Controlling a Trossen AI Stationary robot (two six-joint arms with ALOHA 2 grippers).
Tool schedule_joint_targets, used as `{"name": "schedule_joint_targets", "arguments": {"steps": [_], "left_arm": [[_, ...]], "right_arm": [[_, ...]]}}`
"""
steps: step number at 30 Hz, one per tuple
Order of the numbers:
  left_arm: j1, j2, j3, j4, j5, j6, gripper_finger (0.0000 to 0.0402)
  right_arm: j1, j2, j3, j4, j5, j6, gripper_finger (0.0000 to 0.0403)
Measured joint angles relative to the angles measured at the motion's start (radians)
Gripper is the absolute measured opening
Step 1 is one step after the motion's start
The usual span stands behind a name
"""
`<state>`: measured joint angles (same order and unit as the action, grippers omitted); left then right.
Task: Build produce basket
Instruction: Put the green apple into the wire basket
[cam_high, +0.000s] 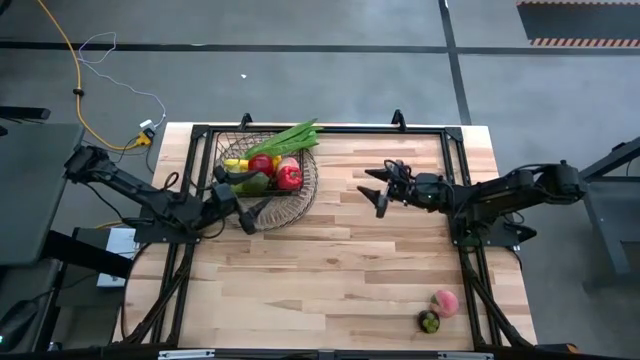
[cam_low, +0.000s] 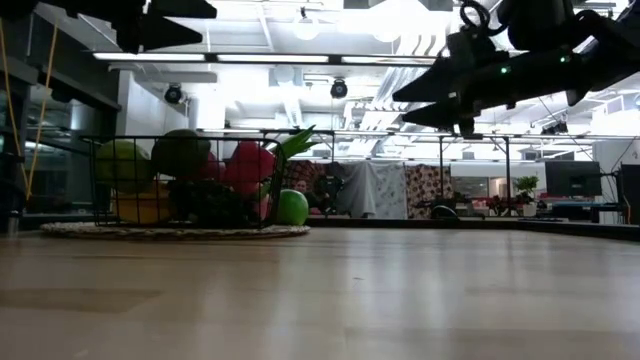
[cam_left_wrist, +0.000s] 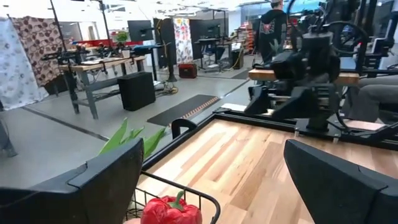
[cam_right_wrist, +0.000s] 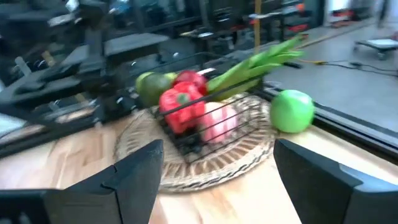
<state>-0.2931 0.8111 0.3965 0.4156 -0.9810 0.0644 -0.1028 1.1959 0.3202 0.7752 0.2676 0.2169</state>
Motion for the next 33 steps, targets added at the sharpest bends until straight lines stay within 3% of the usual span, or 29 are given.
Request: {"name": "schedule_joint_targets", "arguments": {"steps": [3,6,10,12,14,20,33], "left_arm": [[-0.004,-0.007,0.000,0.000,0.005,0.000,0.0376],[-0.002,-0.007,0.000,-0.001,0.005,0.000,0.0376],[-0.002,-0.007,0.000,-0.001,0.005,-0.001,0.0376],[-0.002,-0.007,0.000,0.000,0.005,-0.006,0.0376],[-0.002,-0.007,0.000,0.000,0.005,-0.008,0.0376],[-0.002,-0.007,0.000,-0.001,0.005,-0.009,0.0376],[-0.002,-0.007,0.000,-0.024,0.001,-0.033,0.0376]], "right_arm": [[-0.032,0.046,0.024,0.003,0.022,0.055,0.0275],[-0.076,0.131,0.076,-0.020,0.026,0.099,0.0228],[-0.159,0.269,0.191,-0.079,0.011,0.114,0.0124],[-0.215,0.335,0.273,-0.160,-0.031,0.119,0.0055],[-0.274,0.401,0.363,-0.256,-0.087,0.120,0.0015],[-0.408,0.623,0.672,-0.484,-0.200,0.111,0.0004],[-0.473,0.933,1.133,-0.573,-0.338,0.170,0.0000]]}}
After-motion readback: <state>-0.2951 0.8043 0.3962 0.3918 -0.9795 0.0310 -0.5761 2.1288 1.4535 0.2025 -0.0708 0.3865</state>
